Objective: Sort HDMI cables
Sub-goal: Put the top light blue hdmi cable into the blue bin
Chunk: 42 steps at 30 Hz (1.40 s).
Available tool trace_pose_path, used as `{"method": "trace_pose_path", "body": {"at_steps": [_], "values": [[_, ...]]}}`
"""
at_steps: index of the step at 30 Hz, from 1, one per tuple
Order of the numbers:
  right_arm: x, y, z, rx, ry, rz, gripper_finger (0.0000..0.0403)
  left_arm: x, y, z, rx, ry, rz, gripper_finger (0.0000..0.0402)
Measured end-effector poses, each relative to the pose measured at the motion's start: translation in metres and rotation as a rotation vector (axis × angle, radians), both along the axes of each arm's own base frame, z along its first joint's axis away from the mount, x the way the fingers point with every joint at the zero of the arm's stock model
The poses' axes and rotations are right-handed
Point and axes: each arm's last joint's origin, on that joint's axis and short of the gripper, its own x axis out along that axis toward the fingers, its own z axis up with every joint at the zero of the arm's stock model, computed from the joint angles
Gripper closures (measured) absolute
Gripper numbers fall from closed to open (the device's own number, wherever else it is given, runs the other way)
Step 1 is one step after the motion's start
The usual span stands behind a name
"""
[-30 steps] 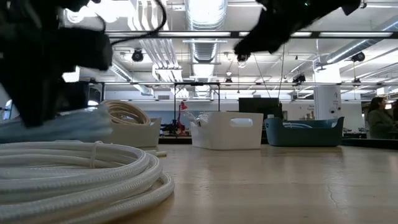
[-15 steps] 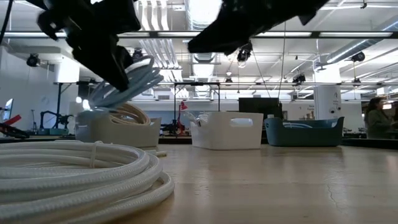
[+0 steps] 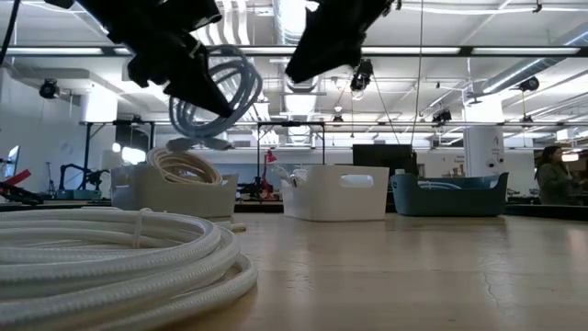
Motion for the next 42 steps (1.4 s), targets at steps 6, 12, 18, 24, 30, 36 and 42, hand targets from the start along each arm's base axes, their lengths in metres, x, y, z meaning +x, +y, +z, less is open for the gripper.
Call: {"method": "trace_pose_path", "body": {"at_steps": [6, 12, 18, 24, 30, 36, 42], "values": [[-0.031, -0.011, -0.001, 0.027, -0.162, -0.046, 0.0259, 0.005, 0.002, 0.004, 0.064, -0.03, -0.048, 0.0368], [-0.038, -0.032, -0.022, 0.192, -0.518, 0.111, 0.0259, 0.011, 0.006, 0.01, 0.105, -0.089, -0.062, 0.0368], [-0.035, -0.043, -0.04, 0.218, -0.573, 0.118, 0.0259, 0.015, 0.008, 0.01, 0.138, -0.094, -0.082, 0.0368], [-0.025, -0.045, -0.042, 0.188, -0.557, 0.142, 0.0259, 0.016, 0.01, 0.009, 0.14, -0.093, -0.08, 0.0368], [-0.014, -0.043, -0.035, 0.21, -0.564, 0.277, 0.0259, 0.016, 0.01, 0.01, 0.139, -0.098, -0.078, 0.0368], [-0.006, -0.043, -0.028, 0.218, -0.558, 0.296, 0.0259, 0.017, 0.01, 0.011, 0.135, -0.115, -0.077, 0.0367], [-0.003, -0.043, -0.032, 0.22, -0.512, 0.296, 0.0259, 0.017, 0.011, 0.011, 0.131, -0.12, -0.074, 0.0367]]}}
